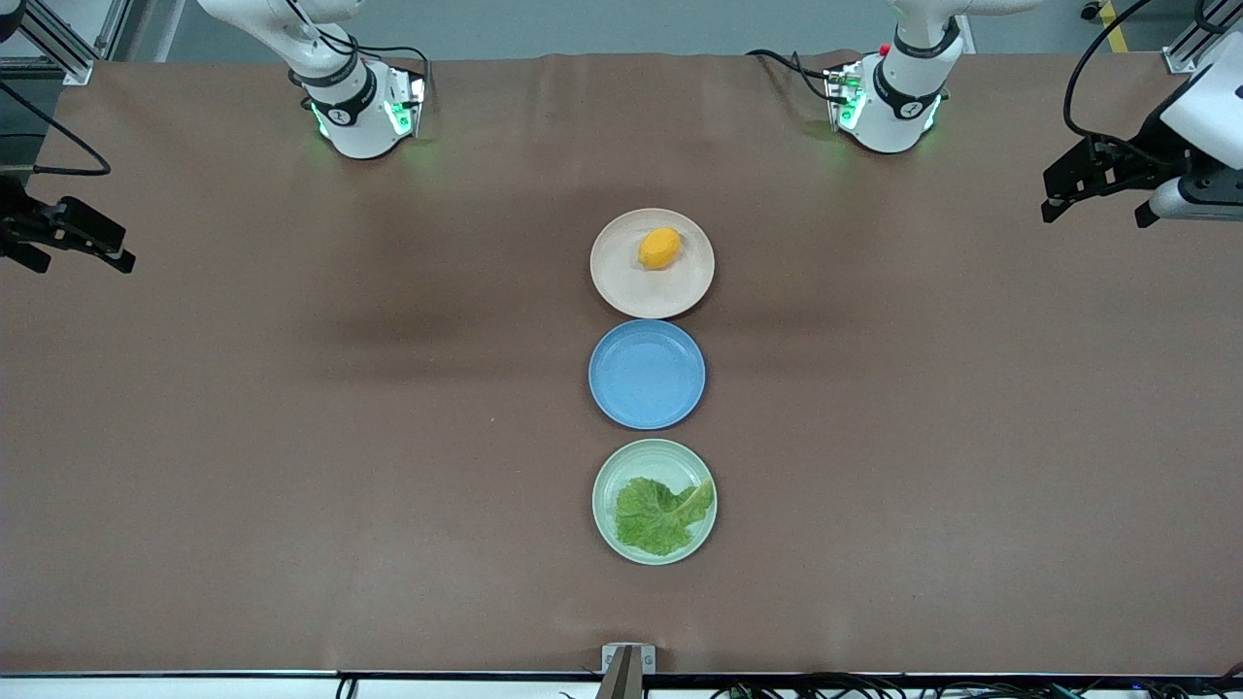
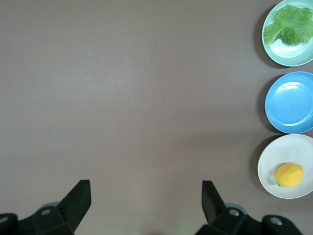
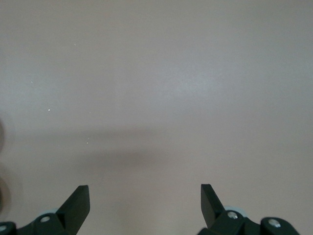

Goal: Pick lemon and lettuce from plates
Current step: 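Reach the left gripper down over the lettuce leaf on the green plate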

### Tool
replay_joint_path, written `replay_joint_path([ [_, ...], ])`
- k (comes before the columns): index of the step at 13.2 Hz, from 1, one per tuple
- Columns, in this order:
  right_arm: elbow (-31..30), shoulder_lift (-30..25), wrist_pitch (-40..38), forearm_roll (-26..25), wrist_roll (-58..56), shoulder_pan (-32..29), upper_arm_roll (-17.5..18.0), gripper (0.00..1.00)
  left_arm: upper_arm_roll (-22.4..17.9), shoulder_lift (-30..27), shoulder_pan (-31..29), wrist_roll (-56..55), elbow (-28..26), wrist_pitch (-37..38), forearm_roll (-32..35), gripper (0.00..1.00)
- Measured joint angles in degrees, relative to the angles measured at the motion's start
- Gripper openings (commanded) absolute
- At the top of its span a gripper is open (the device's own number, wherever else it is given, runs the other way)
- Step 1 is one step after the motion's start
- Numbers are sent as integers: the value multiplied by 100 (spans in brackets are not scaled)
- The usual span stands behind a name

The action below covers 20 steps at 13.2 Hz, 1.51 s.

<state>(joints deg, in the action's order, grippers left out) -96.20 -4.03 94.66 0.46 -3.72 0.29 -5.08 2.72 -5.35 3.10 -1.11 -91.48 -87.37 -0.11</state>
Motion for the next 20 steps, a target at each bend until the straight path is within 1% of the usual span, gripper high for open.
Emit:
replay_joint_path([
  [4, 3, 3, 0, -12, -3, 26, 2, 100, 2, 4, 0, 4, 0, 0, 0, 100],
  [6, 2, 6, -1, -95, -7, 51, 1, 100, 6, 65, 1, 21, 14, -14, 0, 100],
  [8, -4, 13, -16, -128, -7, 83, 2, 100, 41, 321, 41, 77, 158, -124, 0, 100],
  [10, -46, 20, -68, -124, -5, 90, 0, 100, 130, 771, 159, 106, 350, -446, 0, 100],
  [13, -117, 35, -123, -45, -2, 88, -9, 100, 282, 1549, 581, 107, 444, -1464, 0, 100],
  [17, -120, 37, -127, 66, 0, 86, -24, 100, 312, 2551, 1243, 84, 475, -2689, 0, 100],
  [18, -119, 37, -125, 68, 0, 86, -26, 100, 315, 2827, 1404, 81, 478, -3080, 0, 100],
  [20, -114, 36, -125, 69, 0, 86, -30, 100, 320, 3412, 1712, 69, 490, -4119, 0, 100],
])
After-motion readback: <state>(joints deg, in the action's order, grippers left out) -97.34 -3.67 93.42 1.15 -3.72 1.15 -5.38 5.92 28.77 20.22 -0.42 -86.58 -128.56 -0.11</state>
